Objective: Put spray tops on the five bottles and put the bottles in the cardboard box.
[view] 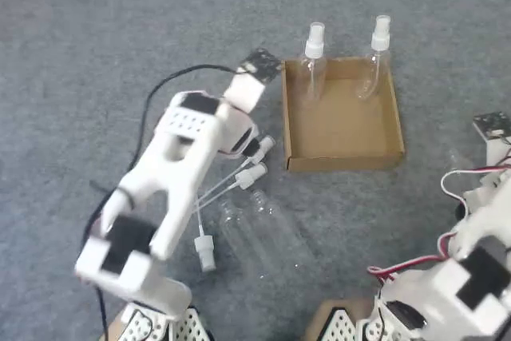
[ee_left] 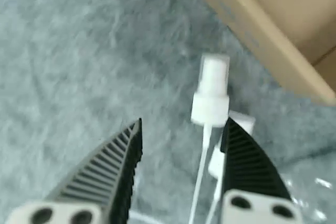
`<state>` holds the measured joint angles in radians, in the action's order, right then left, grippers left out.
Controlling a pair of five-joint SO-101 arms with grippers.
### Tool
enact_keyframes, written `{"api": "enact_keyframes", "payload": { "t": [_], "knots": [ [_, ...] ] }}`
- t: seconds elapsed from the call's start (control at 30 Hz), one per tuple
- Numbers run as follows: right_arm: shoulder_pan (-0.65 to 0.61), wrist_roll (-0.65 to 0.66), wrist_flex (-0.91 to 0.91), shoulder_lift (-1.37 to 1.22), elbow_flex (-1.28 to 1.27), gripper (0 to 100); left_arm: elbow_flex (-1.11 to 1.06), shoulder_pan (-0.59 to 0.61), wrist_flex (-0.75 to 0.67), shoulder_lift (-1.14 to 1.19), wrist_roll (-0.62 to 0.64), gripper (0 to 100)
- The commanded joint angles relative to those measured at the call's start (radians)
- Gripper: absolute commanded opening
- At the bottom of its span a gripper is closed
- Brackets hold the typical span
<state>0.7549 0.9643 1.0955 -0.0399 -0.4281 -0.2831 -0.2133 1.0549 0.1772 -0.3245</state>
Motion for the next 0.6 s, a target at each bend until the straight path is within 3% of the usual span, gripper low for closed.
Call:
{"api": "enact_keyframes", "payload": {
  "t": [0.0, 0.4, 0.57],
  "knots": [
    [0.008, -0.006, -0.065, -0.008, 0.066, 1.3, 0.133, -0.038, 0.012, 0.078, -0.015, 22],
    [0.008, -0.005, -0.079, -0.028, 0.061, 1.6, 0.309, -0.044, 0.075, 0.259, -0.009, 22],
    [0.01, -0.005, -0.073, -0.028, 0.06, 9.0, 0.363, -0.014, 0.066, 0.336, -0.009, 16]
  ]
}}
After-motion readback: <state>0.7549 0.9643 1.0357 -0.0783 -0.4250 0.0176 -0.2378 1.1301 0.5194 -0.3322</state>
